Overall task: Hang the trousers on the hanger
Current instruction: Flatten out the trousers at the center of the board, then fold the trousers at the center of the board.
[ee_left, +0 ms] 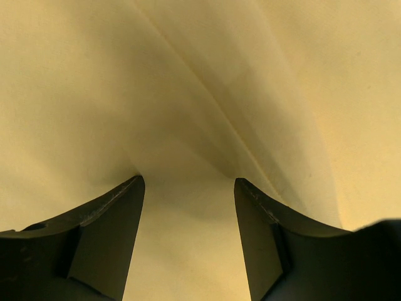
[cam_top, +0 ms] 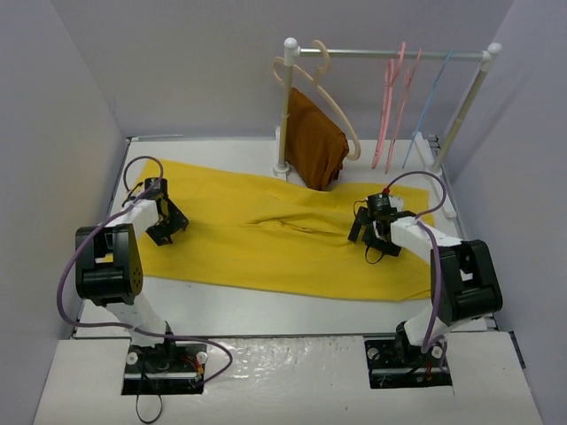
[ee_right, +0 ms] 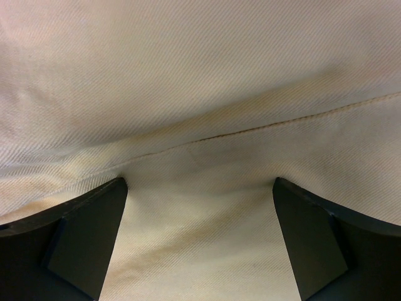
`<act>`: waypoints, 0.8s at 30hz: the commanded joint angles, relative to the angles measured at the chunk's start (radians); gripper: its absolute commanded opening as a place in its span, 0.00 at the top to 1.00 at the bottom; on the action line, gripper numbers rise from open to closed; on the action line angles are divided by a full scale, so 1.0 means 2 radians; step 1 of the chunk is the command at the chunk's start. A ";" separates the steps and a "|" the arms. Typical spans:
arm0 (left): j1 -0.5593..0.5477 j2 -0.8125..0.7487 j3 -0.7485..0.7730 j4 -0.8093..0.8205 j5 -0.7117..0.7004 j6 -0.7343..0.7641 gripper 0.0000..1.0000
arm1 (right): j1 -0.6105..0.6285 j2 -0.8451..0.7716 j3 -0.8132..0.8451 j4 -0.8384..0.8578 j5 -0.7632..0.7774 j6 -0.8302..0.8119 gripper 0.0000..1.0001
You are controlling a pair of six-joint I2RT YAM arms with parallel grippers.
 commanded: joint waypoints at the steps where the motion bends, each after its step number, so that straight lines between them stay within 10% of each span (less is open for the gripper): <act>1: 0.011 -0.049 0.022 0.021 0.006 0.034 0.44 | -0.006 -0.056 0.019 -0.004 0.024 -0.029 0.00; 11: 0.066 -0.299 -0.129 -0.064 0.002 -0.014 0.27 | -0.001 -0.258 -0.014 -0.071 -0.029 -0.039 0.00; 24: 0.121 -0.239 -0.211 -0.020 0.051 -0.059 0.26 | -0.001 -0.314 -0.028 -0.071 -0.077 -0.037 0.00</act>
